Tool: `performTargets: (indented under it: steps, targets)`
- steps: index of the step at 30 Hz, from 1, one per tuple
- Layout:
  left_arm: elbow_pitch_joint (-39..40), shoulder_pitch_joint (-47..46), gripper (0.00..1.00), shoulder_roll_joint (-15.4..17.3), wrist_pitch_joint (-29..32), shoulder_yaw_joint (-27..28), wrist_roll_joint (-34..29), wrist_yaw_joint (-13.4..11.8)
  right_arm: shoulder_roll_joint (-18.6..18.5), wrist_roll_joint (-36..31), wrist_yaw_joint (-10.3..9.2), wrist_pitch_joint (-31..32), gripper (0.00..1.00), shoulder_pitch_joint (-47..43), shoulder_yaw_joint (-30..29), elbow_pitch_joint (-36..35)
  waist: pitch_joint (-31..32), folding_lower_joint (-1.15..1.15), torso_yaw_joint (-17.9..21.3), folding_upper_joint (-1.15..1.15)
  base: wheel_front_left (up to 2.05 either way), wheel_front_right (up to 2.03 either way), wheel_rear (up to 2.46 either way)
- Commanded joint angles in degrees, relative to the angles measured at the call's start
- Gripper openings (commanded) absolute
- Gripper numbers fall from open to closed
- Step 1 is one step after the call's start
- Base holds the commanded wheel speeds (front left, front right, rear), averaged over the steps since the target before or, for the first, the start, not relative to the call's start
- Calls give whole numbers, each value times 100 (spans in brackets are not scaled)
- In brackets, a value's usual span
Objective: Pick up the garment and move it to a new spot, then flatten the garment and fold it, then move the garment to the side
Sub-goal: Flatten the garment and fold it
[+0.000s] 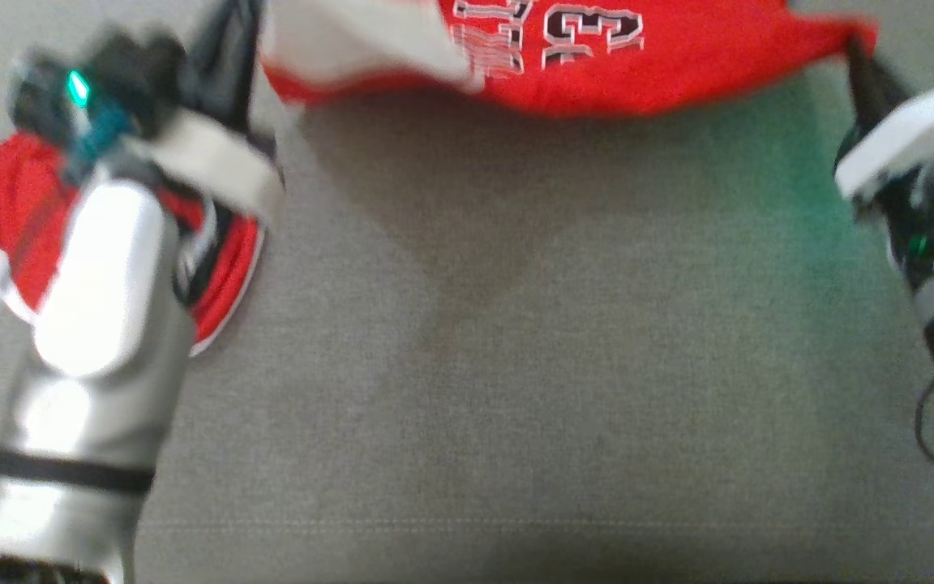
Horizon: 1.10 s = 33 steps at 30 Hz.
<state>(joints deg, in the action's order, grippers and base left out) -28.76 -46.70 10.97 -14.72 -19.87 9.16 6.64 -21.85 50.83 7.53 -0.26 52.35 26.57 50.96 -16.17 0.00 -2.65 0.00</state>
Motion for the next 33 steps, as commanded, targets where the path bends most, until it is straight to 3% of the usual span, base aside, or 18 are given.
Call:
performTargets:
  steps: [1,7,17,24,33]
  targets:
    - [99,42,0,278,-28,102,9,20,-83,123,-4,117,0,-159,118,-88,341,0,-68,0,0,0,0]
    - [-334,1146,0,488,-28,-541,196,78,-280,440,-4,626,0,-947,621,-43,838,0,-126,0,0,0,0]
    - [-400,1854,0,1146,103,-1509,872,83,-747,290,-4,936,0,-1471,1294,5,1288,0,-205,0,0,0,0]
    - [148,2210,0,1548,273,-1595,1111,84,-971,311,-4,1026,0,-1672,1530,-39,1511,0,-258,0,0,0,0]
    - [1755,2685,0,2367,1536,-2334,1968,84,-1524,530,-4,1479,0,-2151,2043,-480,1724,0,-378,0,0,0,0]
